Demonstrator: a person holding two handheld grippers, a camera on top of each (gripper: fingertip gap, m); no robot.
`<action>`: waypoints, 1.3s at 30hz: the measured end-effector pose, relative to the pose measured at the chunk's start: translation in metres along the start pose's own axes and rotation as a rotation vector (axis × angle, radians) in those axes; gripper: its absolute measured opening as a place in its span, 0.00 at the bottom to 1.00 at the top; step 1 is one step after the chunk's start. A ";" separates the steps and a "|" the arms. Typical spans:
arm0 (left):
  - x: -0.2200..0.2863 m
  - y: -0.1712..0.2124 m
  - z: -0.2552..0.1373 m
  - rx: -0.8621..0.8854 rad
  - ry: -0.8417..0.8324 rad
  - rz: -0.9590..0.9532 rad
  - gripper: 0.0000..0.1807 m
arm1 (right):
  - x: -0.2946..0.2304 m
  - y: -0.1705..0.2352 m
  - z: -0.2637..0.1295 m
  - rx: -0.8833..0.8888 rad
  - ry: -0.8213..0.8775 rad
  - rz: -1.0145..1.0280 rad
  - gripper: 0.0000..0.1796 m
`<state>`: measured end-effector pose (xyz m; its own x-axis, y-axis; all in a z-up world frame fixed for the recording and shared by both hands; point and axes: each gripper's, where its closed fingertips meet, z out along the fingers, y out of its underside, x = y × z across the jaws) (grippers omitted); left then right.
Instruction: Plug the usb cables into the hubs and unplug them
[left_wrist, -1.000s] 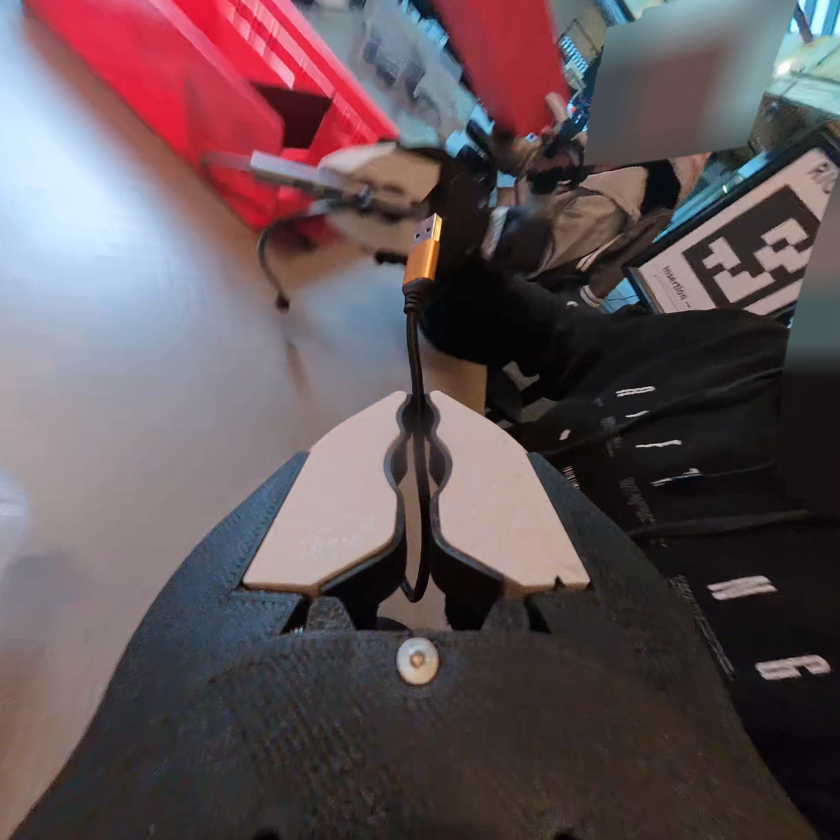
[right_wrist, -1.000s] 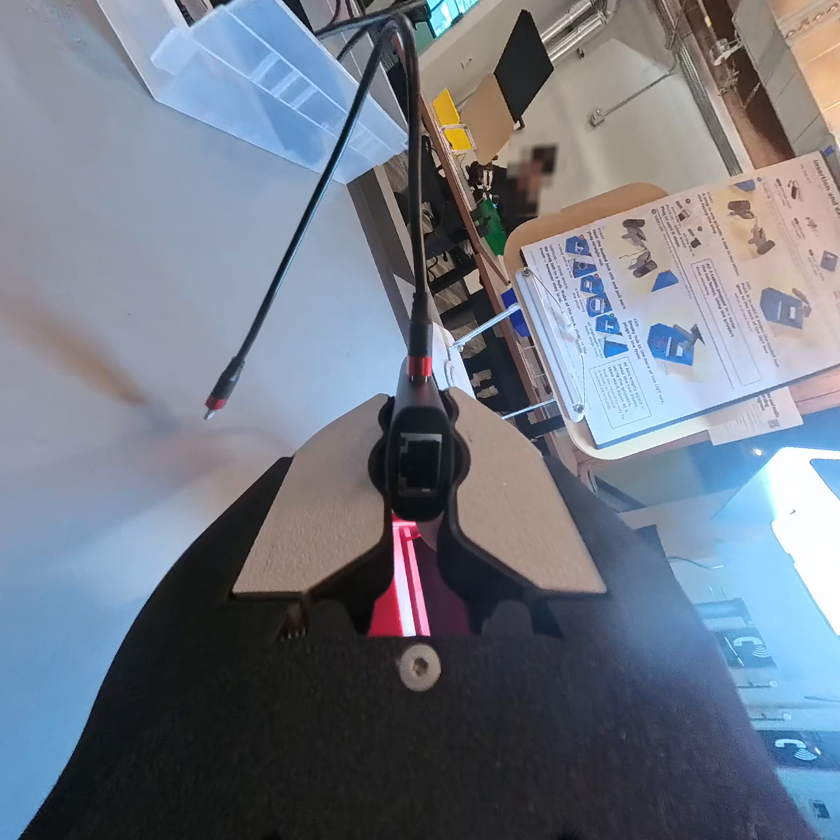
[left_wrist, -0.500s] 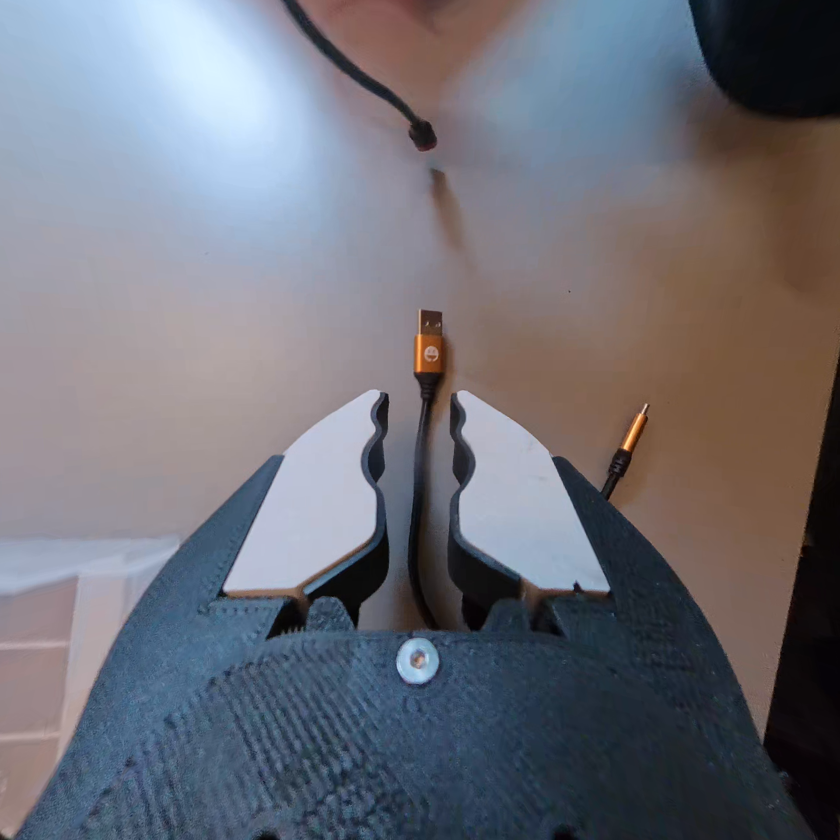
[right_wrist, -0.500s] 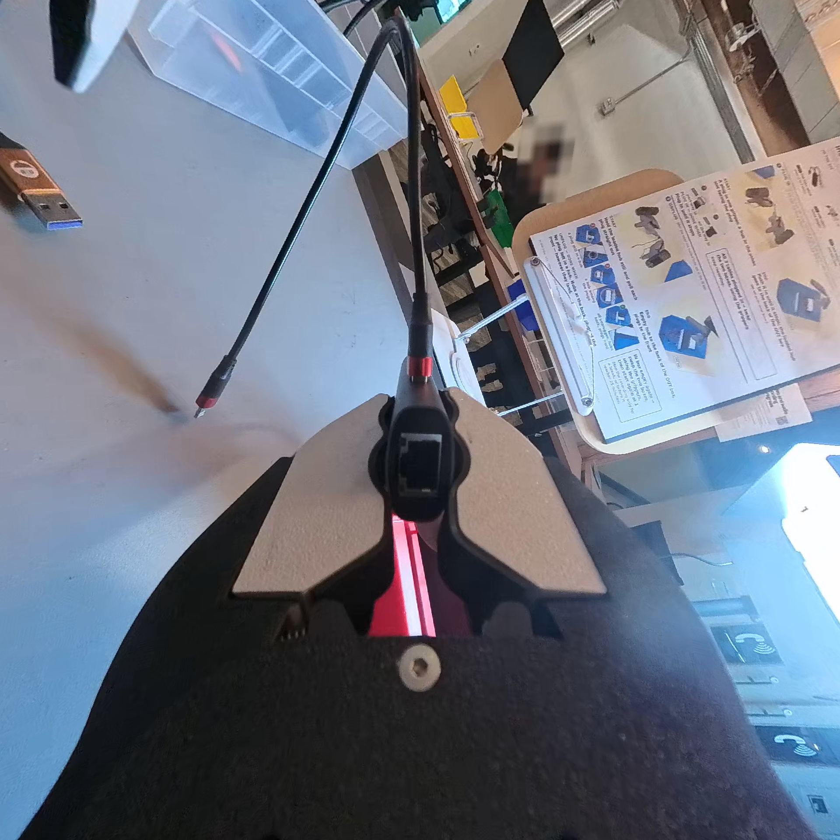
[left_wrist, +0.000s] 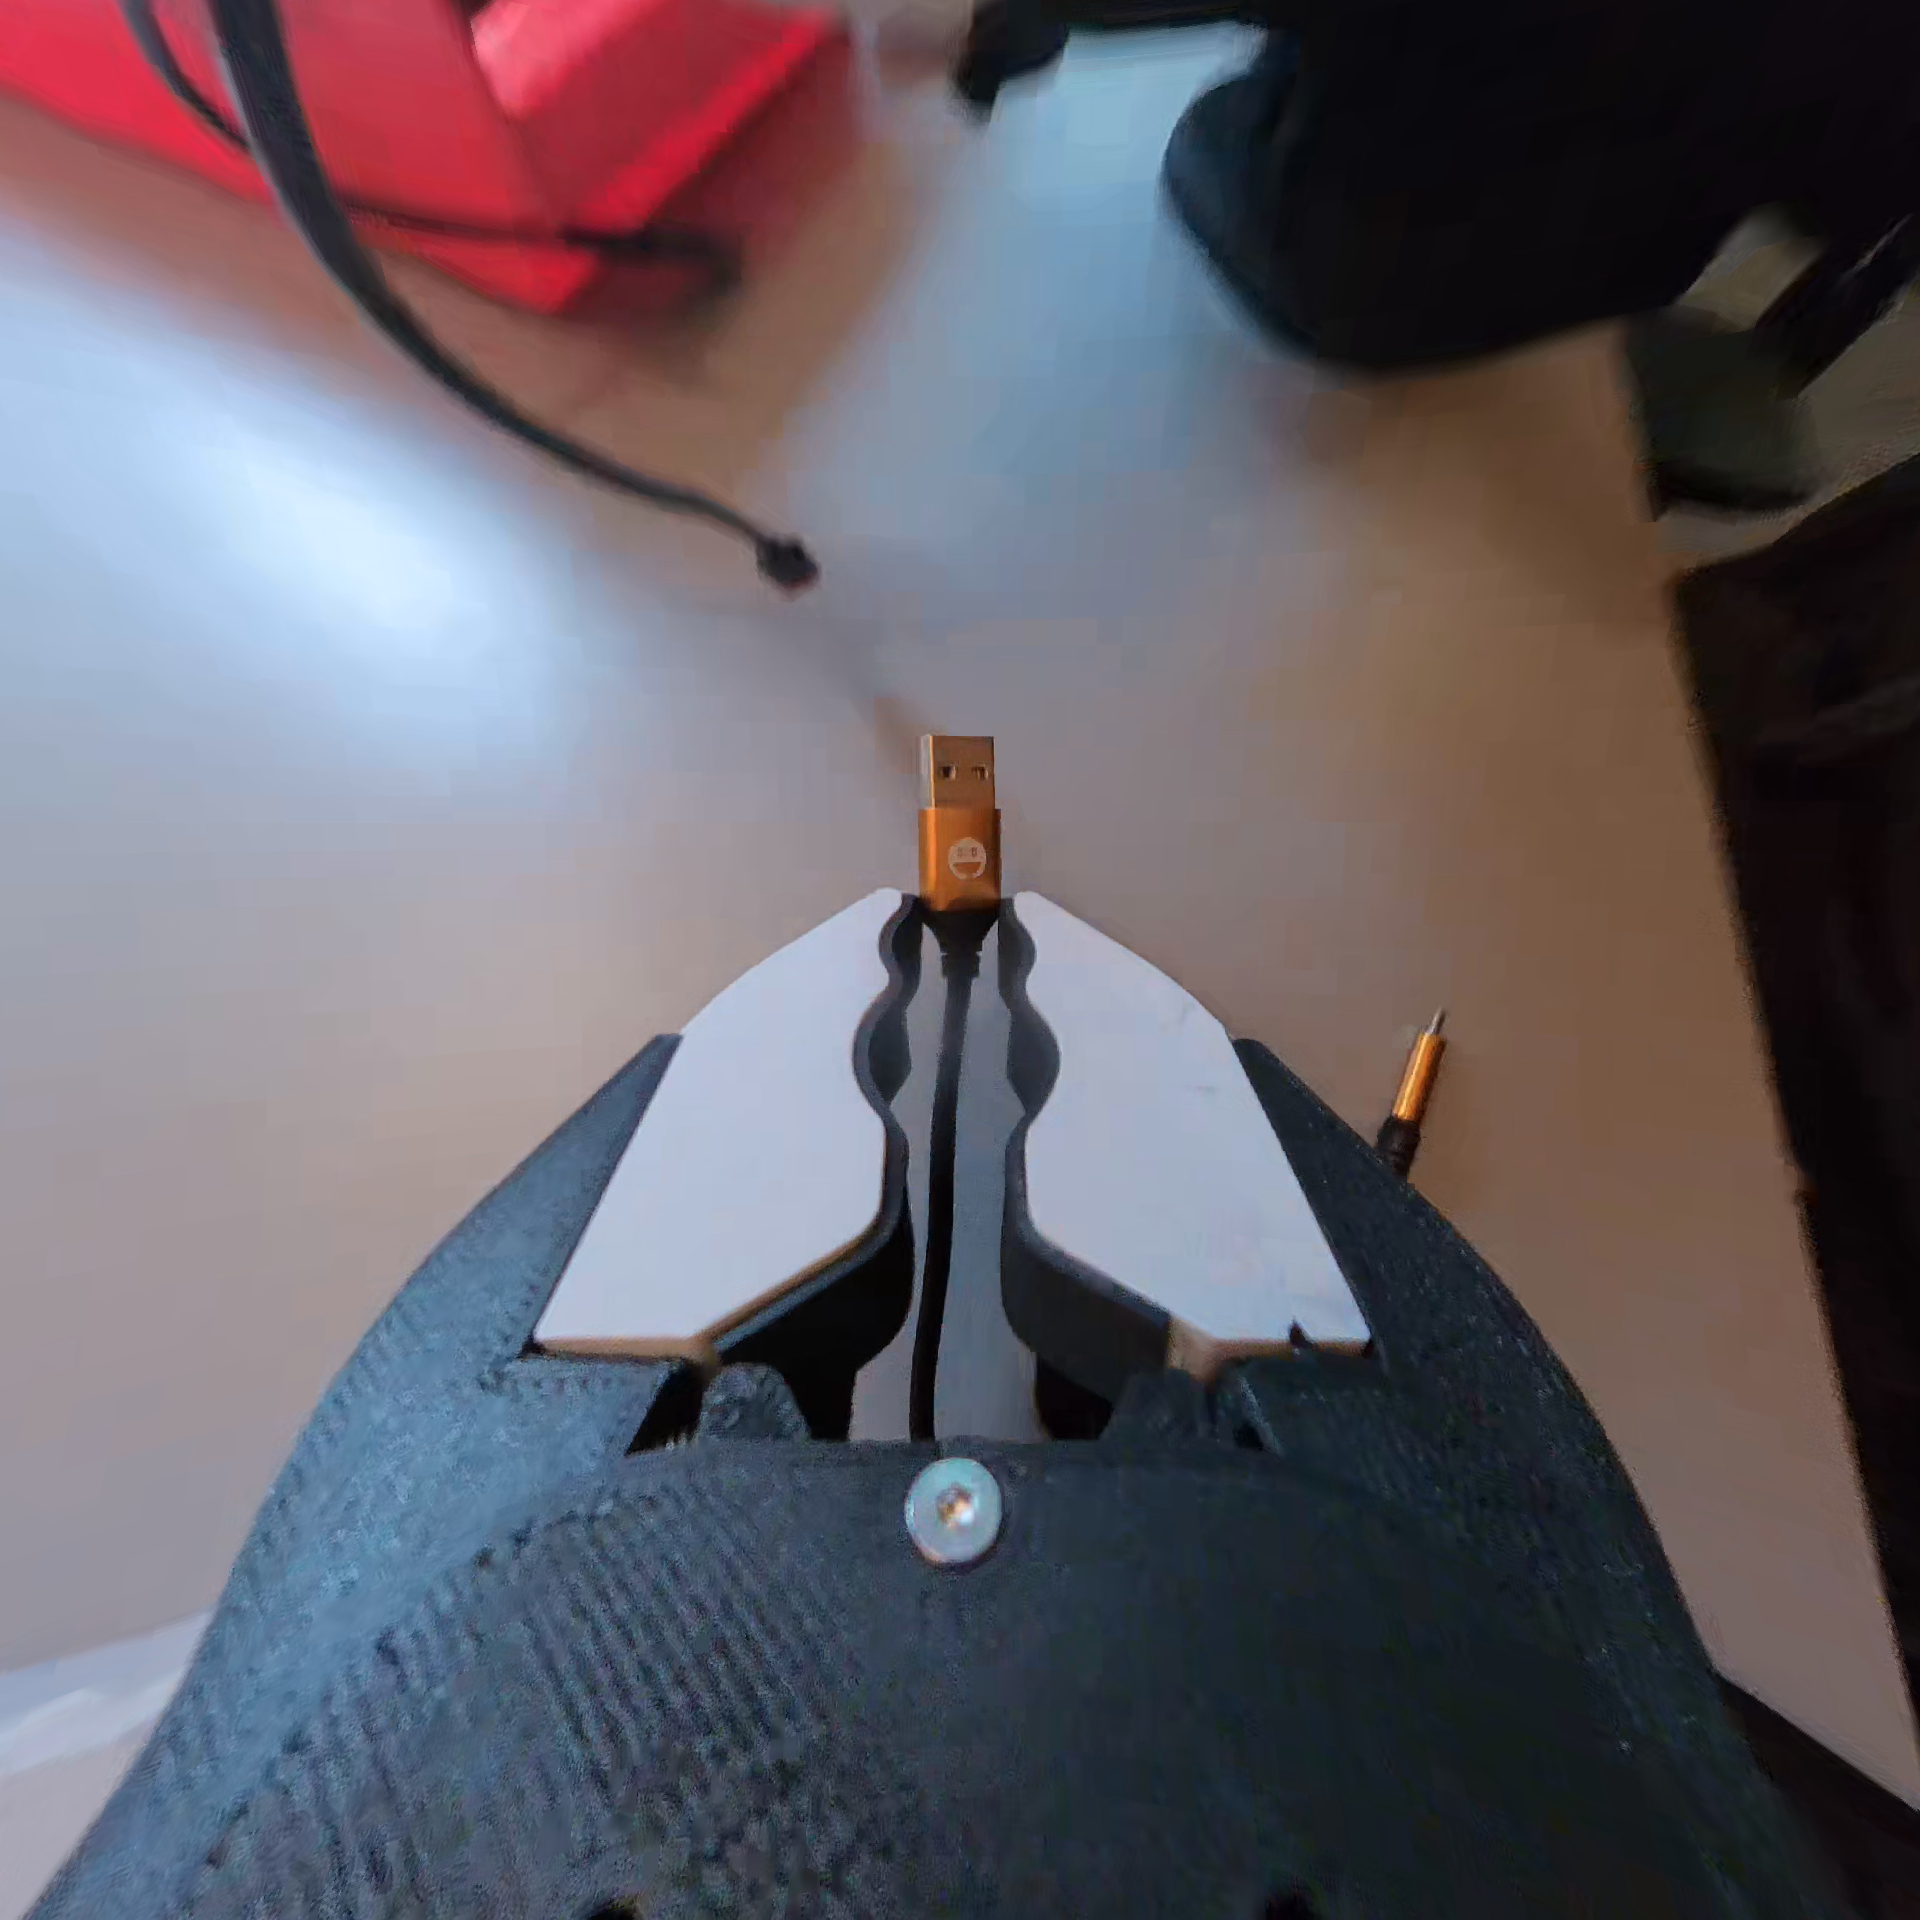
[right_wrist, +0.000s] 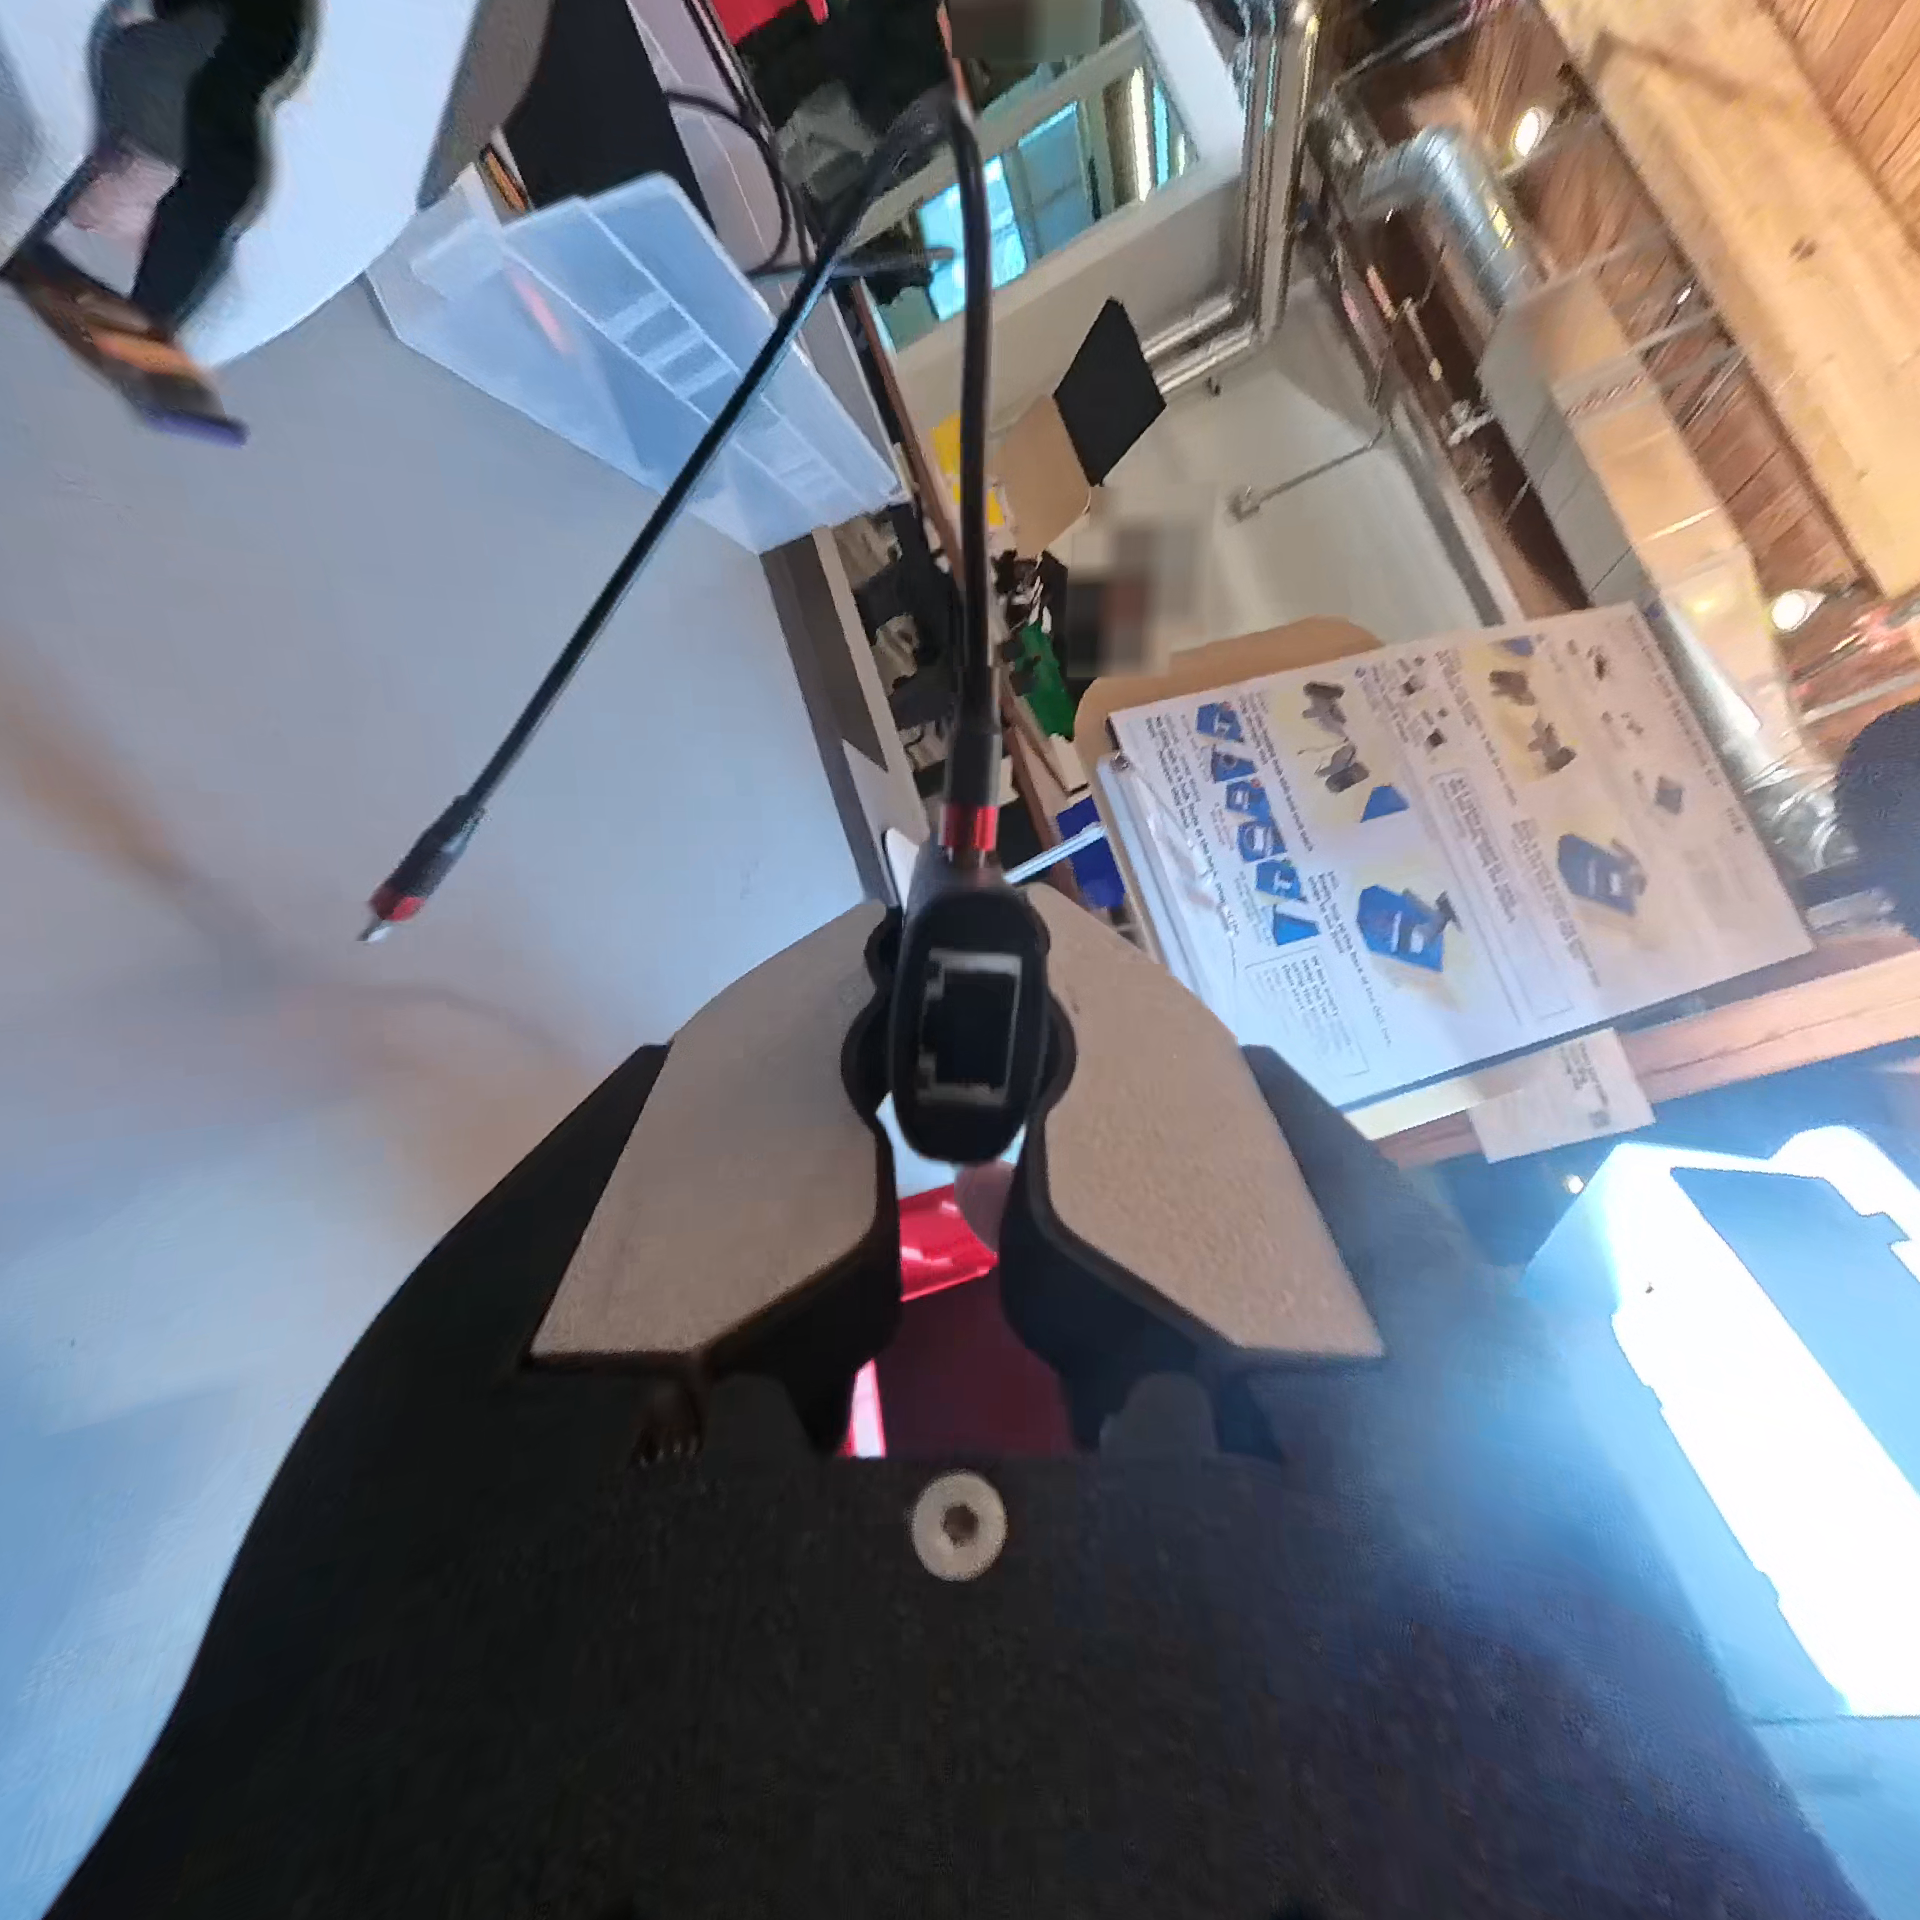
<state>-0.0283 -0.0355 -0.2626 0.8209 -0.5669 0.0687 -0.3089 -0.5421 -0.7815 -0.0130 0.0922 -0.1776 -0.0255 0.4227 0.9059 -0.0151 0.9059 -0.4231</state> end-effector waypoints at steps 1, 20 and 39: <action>0.004 -0.010 -0.005 0.065 0.025 -0.009 0.08 | 0.000 -0.003 -0.001 0.016 0.007 -0.012 0.10; -0.028 -0.034 -0.055 0.346 -0.064 -0.224 0.08 | 0.010 -0.066 -0.022 0.307 -0.046 0.228 0.10; -0.072 -0.048 -0.102 0.314 -0.531 -0.154 0.08 | 0.101 -0.029 -0.026 0.342 -0.002 0.811 0.10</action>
<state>-0.1222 -0.0323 -0.1668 0.9959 -0.0683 -0.0588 -0.0786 -0.3392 -0.9374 0.0110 0.1095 -0.0735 -0.1597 0.9325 0.3241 -0.2905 0.2694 -0.9182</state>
